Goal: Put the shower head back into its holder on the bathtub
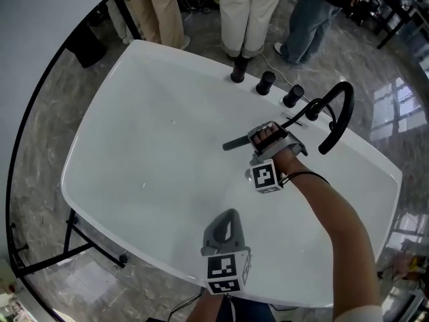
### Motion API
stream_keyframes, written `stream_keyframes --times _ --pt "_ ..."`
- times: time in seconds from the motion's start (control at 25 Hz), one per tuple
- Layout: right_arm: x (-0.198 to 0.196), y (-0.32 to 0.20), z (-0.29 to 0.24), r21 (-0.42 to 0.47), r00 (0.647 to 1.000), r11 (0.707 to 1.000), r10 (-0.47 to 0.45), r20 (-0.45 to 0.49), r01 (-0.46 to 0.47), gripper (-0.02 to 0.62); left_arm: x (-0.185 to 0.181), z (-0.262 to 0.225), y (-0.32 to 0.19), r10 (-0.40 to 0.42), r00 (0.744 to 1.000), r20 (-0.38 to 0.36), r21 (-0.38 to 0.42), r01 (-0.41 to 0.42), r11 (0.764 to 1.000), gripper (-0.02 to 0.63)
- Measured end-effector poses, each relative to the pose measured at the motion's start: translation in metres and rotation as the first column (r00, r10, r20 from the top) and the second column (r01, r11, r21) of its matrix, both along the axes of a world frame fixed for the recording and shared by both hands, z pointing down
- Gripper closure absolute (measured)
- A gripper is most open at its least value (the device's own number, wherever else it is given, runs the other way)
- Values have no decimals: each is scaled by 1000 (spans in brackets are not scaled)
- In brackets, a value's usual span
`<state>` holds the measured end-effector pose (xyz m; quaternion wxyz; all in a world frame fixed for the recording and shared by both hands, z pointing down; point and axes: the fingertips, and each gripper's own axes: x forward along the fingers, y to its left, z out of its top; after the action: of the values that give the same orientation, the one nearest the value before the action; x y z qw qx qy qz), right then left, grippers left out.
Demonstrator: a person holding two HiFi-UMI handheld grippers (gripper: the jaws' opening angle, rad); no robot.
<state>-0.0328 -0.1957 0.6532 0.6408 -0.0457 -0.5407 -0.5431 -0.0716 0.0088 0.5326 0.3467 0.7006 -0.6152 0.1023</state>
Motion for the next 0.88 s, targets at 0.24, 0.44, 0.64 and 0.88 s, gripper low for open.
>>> stream_keyframes --times 0.24,0.44,0.64,0.88 --pt "-13 -7 -38 39 999 999 16 36 -17 457 11 -24 12 -15 998 -58 0 15 1000 609" --pt "-19 -22 -76 66 993 995 66 93 -73 457 14 -41 19 -9 996 -84 1 9 1000 609" --pt "-22 -43 -115 93 978 985 128 165 -145 457 9 -59 14 -13 996 -88 22 15 1000 610" --pt "-23 -60 -153 112 956 976 155 250 -187 457 9 -71 8 -8 996 -86 44 12 999 609"
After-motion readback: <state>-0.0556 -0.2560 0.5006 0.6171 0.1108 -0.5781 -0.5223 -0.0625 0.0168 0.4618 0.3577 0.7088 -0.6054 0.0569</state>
